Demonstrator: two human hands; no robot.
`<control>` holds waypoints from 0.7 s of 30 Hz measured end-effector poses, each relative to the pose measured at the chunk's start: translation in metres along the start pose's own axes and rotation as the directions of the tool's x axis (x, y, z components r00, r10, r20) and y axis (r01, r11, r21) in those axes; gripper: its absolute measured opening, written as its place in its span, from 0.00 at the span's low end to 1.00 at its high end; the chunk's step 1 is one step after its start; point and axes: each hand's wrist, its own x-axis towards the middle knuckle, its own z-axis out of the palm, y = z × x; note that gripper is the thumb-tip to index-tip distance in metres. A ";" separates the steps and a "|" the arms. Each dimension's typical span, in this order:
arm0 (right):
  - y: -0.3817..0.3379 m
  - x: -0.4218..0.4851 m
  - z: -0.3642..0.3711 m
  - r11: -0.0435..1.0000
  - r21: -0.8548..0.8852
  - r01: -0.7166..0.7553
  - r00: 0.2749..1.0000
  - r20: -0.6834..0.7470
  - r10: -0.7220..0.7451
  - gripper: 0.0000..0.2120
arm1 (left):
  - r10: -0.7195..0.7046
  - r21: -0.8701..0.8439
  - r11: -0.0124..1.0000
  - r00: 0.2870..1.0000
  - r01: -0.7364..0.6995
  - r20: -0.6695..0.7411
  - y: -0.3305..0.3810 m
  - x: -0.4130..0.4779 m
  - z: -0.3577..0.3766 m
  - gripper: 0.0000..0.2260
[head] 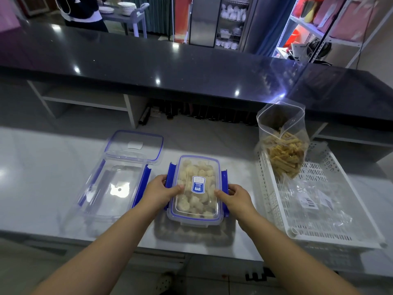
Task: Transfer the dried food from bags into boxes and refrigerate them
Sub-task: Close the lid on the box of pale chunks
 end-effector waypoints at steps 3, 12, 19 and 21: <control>0.001 0.000 0.005 0.988 -0.106 0.113 0.993 -0.030 -0.116 0.09 | 0.141 0.105 0.985 0.989 -0.136 -0.043 0.002 -0.006 0.004 0.23; 0.007 0.004 0.012 0.902 -0.370 0.222 0.964 -0.054 -0.259 0.10 | 0.225 0.223 0.951 0.974 -0.214 -0.026 -0.003 -0.008 0.009 0.18; 0.009 0.004 0.011 0.909 -0.352 0.225 0.964 -0.058 -0.261 0.09 | 0.213 0.209 0.957 0.976 -0.201 -0.038 -0.004 -0.007 0.009 0.19; 0.010 0.003 0.011 0.915 -0.336 0.223 0.965 -0.060 -0.257 0.10 | 0.206 0.213 0.959 0.977 -0.190 -0.055 -0.003 -0.007 0.010 0.20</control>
